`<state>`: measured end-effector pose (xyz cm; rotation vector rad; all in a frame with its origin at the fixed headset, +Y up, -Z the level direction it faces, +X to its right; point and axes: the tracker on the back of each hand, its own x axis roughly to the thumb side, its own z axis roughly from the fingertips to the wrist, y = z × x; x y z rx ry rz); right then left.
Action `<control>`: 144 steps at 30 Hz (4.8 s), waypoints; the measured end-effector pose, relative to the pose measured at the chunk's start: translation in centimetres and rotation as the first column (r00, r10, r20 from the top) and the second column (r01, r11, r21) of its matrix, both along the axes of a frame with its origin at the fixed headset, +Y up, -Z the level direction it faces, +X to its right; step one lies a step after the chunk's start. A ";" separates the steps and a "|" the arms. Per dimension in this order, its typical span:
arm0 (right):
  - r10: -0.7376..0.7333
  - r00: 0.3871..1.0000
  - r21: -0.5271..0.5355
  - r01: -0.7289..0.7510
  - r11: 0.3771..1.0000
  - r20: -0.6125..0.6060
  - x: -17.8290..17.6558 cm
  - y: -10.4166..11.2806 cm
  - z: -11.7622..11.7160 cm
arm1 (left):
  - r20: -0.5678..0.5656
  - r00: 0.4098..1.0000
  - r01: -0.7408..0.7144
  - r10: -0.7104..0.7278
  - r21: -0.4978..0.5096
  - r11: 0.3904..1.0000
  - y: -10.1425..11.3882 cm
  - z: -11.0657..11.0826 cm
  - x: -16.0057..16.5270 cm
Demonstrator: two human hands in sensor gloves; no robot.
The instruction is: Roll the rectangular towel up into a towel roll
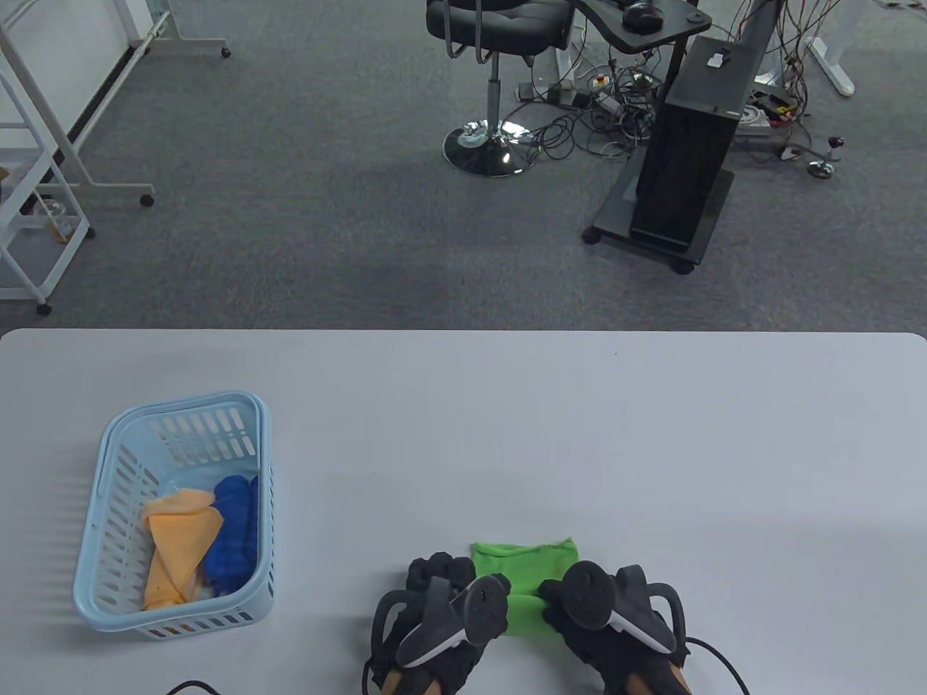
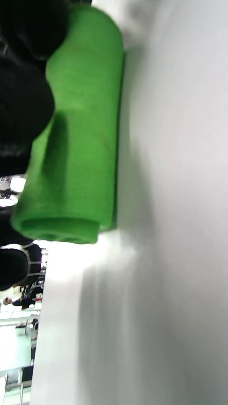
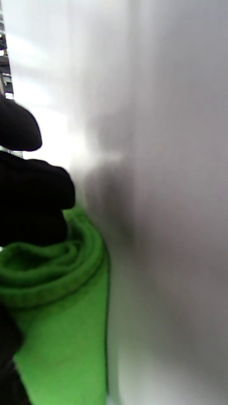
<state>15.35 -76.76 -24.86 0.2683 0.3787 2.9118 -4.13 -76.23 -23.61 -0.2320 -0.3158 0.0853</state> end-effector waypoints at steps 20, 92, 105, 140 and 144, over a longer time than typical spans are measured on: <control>-0.099 0.995 -0.064 0.098 0.993 -0.023 0.8 0.1 -0.1 | -0.024 1.000 -0.013 0.014 0.015 1.000 -0.3 -0.2 0.1; -0.010 0.998 -0.111 0.002 0.994 -0.068 -0.4 0.0 0.1 | 0.035 0.999 -0.016 0.014 0.066 0.998 -0.5 -1.0 -1.1; -0.066 0.998 -0.159 0.061 0.985 -0.024 -0.8 -0.5 0.5 | 0.071 0.997 0.013 -0.010 -0.054 0.998 -0.8 -1.4 -1.8; 0.433 0.858 -0.138 -0.410 0.902 0.277 9.3 -0.6 -5.6 | -0.151 0.982 -0.097 0.112 0.108 0.989 2.6 -1.3 -5.3; 0.419 0.813 -0.191 -0.372 0.908 0.404 15.3 -1.0 -6.3 | -0.155 0.983 -0.084 0.096 0.080 0.993 2.6 -1.3 -5.3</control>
